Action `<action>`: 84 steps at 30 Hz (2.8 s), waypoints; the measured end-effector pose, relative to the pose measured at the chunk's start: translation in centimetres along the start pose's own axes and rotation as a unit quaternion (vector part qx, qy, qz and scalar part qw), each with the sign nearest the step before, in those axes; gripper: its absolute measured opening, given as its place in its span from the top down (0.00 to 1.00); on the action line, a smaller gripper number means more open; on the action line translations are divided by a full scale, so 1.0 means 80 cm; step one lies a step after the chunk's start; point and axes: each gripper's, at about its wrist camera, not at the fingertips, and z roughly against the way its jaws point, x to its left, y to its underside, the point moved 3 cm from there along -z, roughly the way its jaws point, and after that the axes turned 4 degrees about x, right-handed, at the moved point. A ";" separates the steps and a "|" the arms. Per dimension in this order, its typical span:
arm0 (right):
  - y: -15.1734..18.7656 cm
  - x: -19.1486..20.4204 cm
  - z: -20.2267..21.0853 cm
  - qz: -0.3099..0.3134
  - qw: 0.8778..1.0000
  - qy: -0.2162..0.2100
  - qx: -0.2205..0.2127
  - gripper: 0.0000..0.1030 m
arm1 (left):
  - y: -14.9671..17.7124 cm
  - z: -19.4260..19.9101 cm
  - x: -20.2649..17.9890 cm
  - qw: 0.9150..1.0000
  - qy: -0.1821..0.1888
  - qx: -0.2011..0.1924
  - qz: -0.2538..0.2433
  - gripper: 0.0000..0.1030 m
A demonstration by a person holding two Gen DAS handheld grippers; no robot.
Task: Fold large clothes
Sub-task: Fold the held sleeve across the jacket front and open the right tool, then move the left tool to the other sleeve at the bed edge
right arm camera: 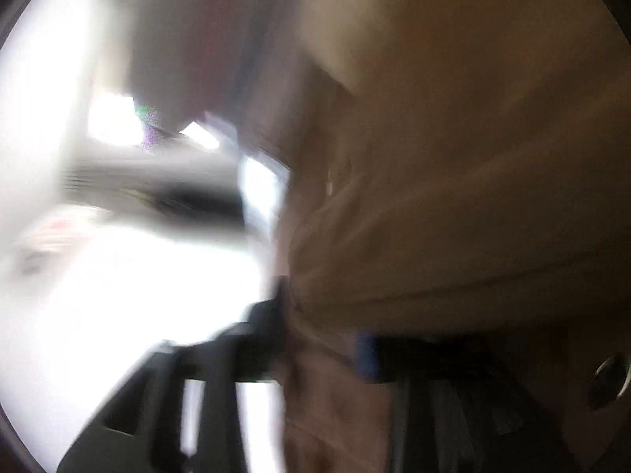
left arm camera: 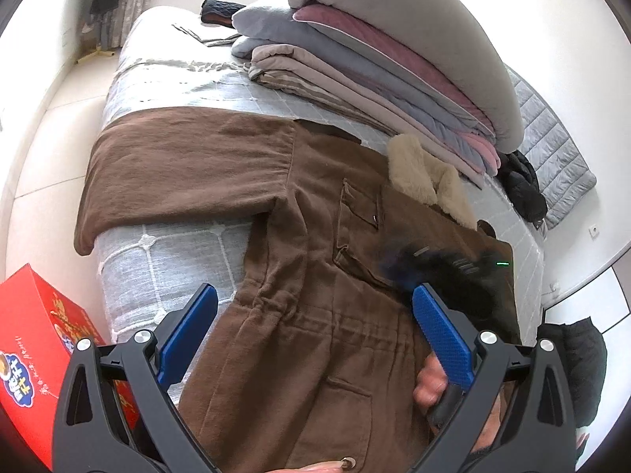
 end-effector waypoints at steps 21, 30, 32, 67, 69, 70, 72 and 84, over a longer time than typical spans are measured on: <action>0.123 -0.022 0.191 0.188 0.967 0.170 -0.022 0.13 | -0.045 -0.017 0.167 0.990 -0.010 -0.007 0.138 0.07; 0.131 -0.012 0.185 0.200 0.965 0.164 -0.040 0.07 | -0.027 -0.074 0.325 0.939 0.029 0.005 0.341 0.07; 0.126 -0.009 0.178 0.198 0.966 0.162 -0.041 0.07 | -0.023 -0.086 0.337 0.936 0.018 0.004 0.352 0.07; 0.126 -0.012 0.177 0.208 0.963 0.166 -0.044 0.06 | 0.031 -0.148 0.452 0.747 0.290 -0.070 0.594 0.07; 0.126 -0.012 0.177 0.209 0.963 0.168 -0.044 0.06 | 0.035 -0.150 0.452 0.748 0.292 -0.062 0.593 0.07; 0.126 -0.012 0.177 0.209 0.962 0.168 -0.044 0.06 | 0.035 -0.154 0.451 0.744 0.299 -0.059 0.595 0.07; 0.125 -0.012 0.178 0.209 0.962 0.168 -0.043 0.06 | 0.034 -0.162 0.449 0.742 0.306 -0.049 0.594 0.07; 0.125 -0.011 0.177 0.209 0.962 0.168 -0.043 0.06 | -0.006 -0.147 0.436 0.816 0.213 -0.079 0.531 0.71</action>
